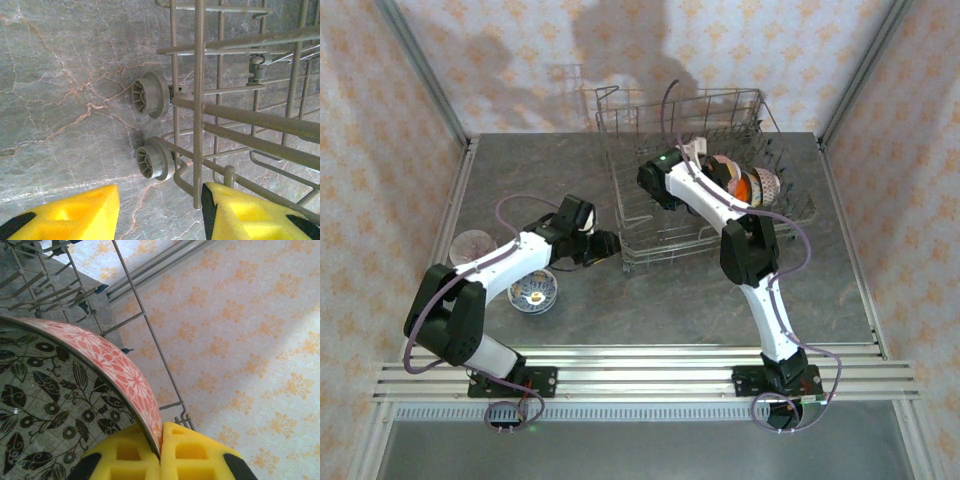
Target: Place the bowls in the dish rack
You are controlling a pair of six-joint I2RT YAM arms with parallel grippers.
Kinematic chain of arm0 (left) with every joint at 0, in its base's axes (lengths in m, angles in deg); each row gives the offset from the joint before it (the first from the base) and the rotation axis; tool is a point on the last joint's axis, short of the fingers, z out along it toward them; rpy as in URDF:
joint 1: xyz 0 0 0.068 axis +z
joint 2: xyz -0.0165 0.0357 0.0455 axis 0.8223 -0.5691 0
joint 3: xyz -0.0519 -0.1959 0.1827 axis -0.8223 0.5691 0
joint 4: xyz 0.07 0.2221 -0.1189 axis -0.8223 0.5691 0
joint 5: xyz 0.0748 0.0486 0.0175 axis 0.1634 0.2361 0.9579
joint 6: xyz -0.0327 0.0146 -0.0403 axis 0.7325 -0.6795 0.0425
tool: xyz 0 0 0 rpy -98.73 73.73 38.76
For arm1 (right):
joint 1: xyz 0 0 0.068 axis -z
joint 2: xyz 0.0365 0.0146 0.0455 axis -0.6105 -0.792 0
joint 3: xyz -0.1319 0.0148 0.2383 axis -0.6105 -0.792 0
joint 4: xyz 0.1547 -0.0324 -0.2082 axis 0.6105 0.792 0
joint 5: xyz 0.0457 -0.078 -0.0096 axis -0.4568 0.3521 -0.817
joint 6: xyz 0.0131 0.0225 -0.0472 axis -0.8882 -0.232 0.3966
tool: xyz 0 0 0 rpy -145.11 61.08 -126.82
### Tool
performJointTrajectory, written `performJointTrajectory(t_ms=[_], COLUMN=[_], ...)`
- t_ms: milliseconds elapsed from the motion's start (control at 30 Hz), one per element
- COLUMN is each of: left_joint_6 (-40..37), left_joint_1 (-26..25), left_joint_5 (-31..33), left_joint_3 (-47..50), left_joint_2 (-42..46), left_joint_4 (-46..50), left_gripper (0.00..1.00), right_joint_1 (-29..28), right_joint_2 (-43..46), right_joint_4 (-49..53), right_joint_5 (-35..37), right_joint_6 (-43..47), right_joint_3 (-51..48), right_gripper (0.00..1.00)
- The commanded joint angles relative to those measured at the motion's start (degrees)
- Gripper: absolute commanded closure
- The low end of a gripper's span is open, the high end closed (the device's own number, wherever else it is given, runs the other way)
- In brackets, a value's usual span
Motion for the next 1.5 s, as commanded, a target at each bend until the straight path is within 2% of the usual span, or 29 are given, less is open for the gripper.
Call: performJointTrajectory(t_ms=[0,867,1467], left_joint_6=[1.07,1.79,1.04], left_joint_1=[-0.41,-3.13,-3.06], left_joint_5=[-0.97,-2.89,-1.50], left_joint_3=[1.09,1.72,2.10], left_joint_2=[1.85,1.29,3.27], left_joint_4=[-2.21,-4.79,-4.08], left_gripper=[0.53,0.58,0.59], right_joint_1=[1.19,3.06,-0.06], right_joint_2=[0.37,-3.16,-5.90], right_joint_4=[8.89,8.90,8.90], right_joint_5=[2.61,-2.37,-5.96], right_joint_6=[0.41,-0.37,-1.64], right_joint_3=[-0.73,-0.28,-2.39], right_gripper=[1.00,1.00,0.99])
